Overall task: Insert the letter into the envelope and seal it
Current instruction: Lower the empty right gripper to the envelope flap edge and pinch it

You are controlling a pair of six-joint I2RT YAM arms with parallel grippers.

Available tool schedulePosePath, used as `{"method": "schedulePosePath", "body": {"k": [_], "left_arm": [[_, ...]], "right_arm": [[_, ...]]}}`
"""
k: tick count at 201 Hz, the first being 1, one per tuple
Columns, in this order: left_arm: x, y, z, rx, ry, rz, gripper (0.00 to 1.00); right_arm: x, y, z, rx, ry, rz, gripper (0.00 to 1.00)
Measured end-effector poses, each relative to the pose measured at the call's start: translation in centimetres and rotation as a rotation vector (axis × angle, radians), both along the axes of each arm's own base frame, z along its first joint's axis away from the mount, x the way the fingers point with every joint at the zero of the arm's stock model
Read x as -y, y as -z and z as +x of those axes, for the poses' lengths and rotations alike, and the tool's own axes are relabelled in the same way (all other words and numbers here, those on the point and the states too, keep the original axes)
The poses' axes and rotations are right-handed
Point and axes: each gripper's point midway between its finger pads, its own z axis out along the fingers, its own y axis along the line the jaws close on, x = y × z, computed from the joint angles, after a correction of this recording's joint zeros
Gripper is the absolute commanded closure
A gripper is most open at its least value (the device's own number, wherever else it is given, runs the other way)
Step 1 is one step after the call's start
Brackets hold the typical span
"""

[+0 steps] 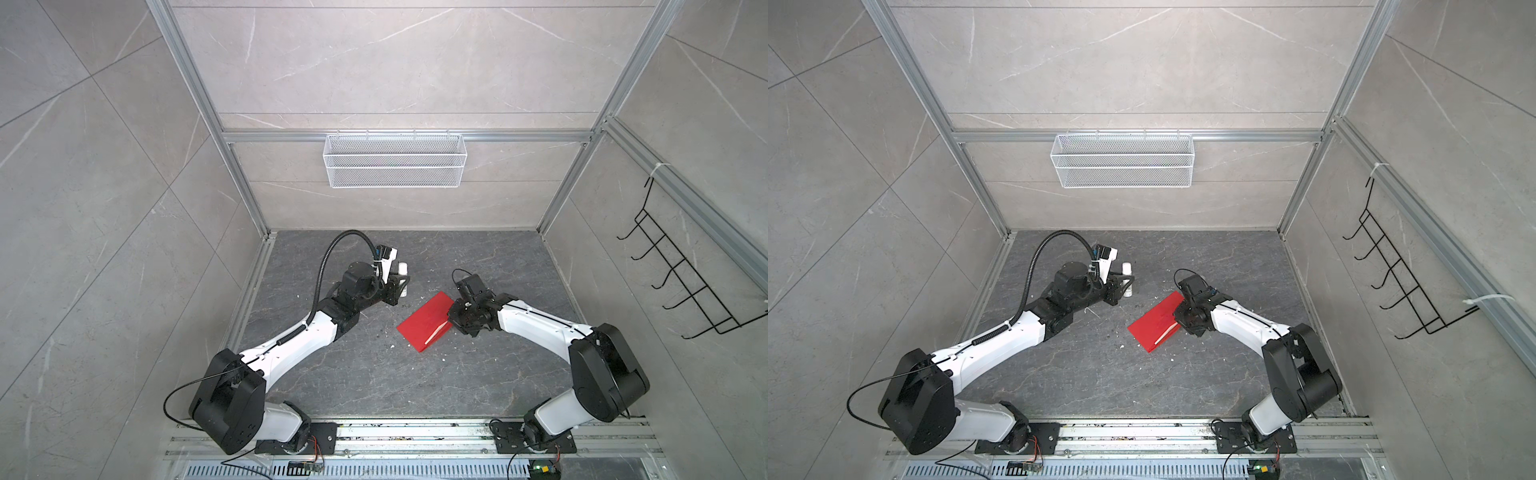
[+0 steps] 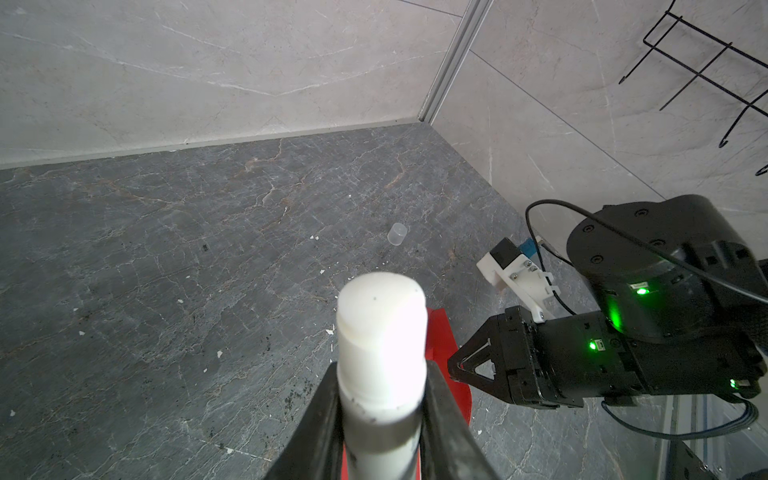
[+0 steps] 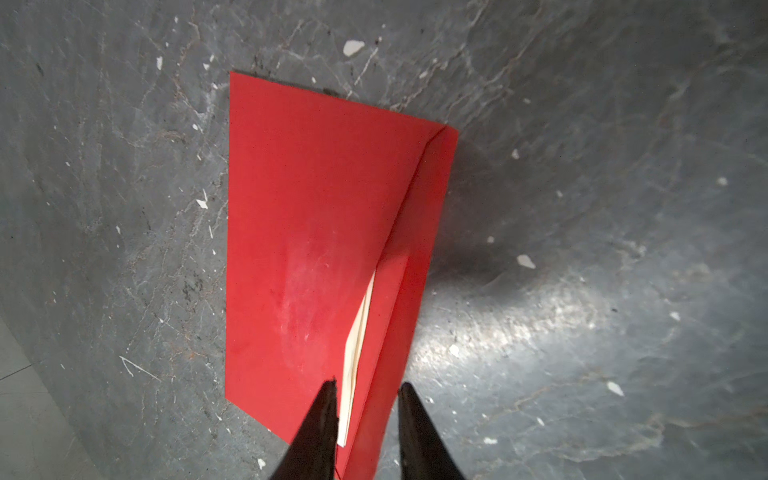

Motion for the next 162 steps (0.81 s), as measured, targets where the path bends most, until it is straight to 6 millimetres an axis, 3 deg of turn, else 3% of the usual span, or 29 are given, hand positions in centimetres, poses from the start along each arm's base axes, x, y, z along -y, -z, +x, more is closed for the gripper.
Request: {"method": "schedulePosePath", "body": {"k": [81,133,162], "left_arm": [[0.0,0.0,0.0,0.0,0.0,0.0,1.0],[0.0,0.0,0.0,-0.001,0.0,0.001,1.0],[0.0,0.0,0.0,-0.001,-0.001,0.001,1.0]], "right_arm": [[-0.1,1.2,-0.5,-0.041,0.003,0.023,1.0],[-0.3,1.3,-0.8,-0.053,-0.069,0.017,1.0],[-1.1,-0.1,0.3,-0.028,-0.203,-0.013,1.0]]}}
